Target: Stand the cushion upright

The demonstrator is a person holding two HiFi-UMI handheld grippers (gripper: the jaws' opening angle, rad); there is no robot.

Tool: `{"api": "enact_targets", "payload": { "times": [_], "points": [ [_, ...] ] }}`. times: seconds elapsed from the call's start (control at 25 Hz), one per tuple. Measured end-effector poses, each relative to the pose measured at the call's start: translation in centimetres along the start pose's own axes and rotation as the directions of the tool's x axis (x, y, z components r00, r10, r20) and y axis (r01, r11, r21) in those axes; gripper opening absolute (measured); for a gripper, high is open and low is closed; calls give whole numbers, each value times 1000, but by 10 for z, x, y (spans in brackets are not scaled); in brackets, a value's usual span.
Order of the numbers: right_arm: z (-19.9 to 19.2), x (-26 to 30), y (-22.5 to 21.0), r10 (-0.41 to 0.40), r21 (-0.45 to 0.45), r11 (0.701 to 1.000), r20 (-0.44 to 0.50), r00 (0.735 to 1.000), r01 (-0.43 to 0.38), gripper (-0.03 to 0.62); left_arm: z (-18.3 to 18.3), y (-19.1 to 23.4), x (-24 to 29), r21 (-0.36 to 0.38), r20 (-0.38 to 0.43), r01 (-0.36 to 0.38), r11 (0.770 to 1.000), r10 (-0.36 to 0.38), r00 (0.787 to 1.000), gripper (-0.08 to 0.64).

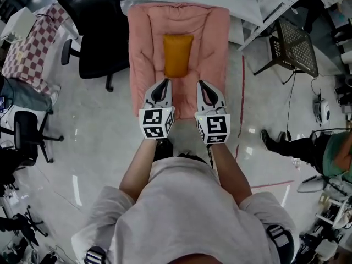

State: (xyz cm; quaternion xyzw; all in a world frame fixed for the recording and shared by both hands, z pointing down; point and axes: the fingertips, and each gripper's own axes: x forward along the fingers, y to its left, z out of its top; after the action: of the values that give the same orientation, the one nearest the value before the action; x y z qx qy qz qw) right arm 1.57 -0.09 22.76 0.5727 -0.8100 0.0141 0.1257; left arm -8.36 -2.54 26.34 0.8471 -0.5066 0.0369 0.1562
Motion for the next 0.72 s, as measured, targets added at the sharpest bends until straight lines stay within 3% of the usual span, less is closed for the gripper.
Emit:
{"api": "enact_targets", "payload": {
  "times": [0.44,0.72],
  "points": [
    [-17,-130,-38,-2,35,999,72,997,0,8,-24,-130,-70,43,31,-17,999,15,999,25],
    [-4,-181,-25,17,30,999,123,992,-21,8,-19,-168,-116,101,53,-30,994,24,998,25]
  ]
}}
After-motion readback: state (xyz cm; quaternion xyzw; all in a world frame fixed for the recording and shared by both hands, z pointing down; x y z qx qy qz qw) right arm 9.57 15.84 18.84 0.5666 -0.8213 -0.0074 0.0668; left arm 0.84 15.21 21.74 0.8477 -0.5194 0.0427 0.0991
